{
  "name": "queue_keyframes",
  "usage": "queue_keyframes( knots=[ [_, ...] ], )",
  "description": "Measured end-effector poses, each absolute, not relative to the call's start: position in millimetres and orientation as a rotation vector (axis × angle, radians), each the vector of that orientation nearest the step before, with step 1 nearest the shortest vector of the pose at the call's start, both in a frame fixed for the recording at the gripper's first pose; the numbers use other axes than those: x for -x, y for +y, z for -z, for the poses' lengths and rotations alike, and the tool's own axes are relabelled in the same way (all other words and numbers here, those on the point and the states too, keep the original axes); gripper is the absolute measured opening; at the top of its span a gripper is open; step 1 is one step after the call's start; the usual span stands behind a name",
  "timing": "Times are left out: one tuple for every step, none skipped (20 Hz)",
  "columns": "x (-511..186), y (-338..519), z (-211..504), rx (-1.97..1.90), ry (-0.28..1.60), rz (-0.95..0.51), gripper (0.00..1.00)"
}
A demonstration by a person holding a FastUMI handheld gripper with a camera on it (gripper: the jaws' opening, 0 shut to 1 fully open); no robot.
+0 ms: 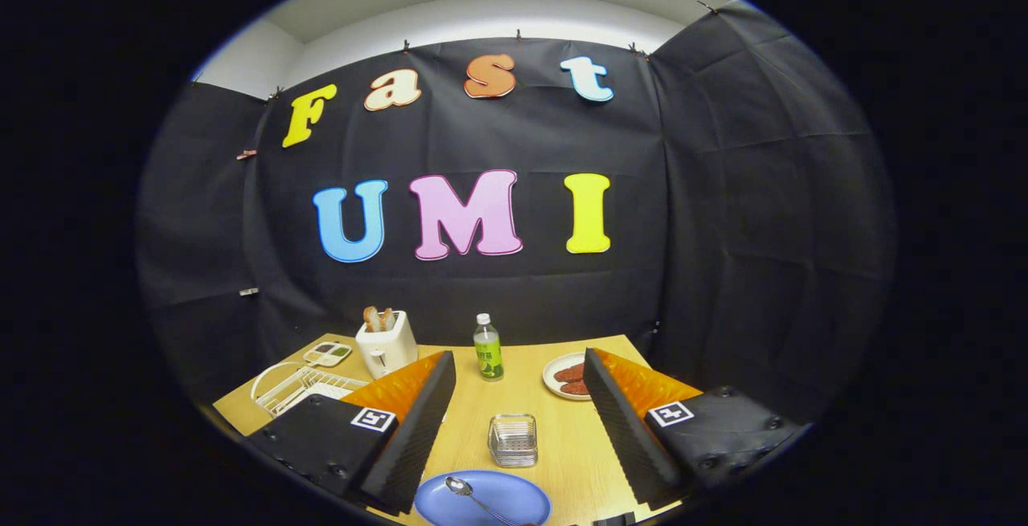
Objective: Take the plate from the dish rack, then take the spoon from the basket and place it into the plate.
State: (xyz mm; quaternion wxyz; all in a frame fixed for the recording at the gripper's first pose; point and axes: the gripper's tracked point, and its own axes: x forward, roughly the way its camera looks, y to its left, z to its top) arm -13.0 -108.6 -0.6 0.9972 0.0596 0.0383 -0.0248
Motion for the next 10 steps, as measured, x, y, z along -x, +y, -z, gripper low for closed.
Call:
queue_keyframes(
  knots=[
    [15, -106, 2, -0.124, 0.085, 0.060, 0.98],
    [17, -104, 3, -0.127, 0.088, 0.068, 0.98],
    [16, -102, 2, -0.127, 0.087, 0.075, 0.98],
    [16, -100, 1, -0.125, 0.087, 0.082, 0.98],
    [17, -97, 1, -0.123, 0.085, 0.087, 0.98],
    [18, -93, 0, -0.119, 0.080, 0.090, 0.98],
    [18, -88, -1, -0.116, 0.077, 0.091, 0.98],
    [19, -82, -1, -0.112, 0.076, 0.087, 0.98],
    [19, -77, 0, -0.110, 0.073, 0.085, 0.98],
    [19, -72, 0, -0.108, 0.070, 0.085, 0.98]
  ],
)
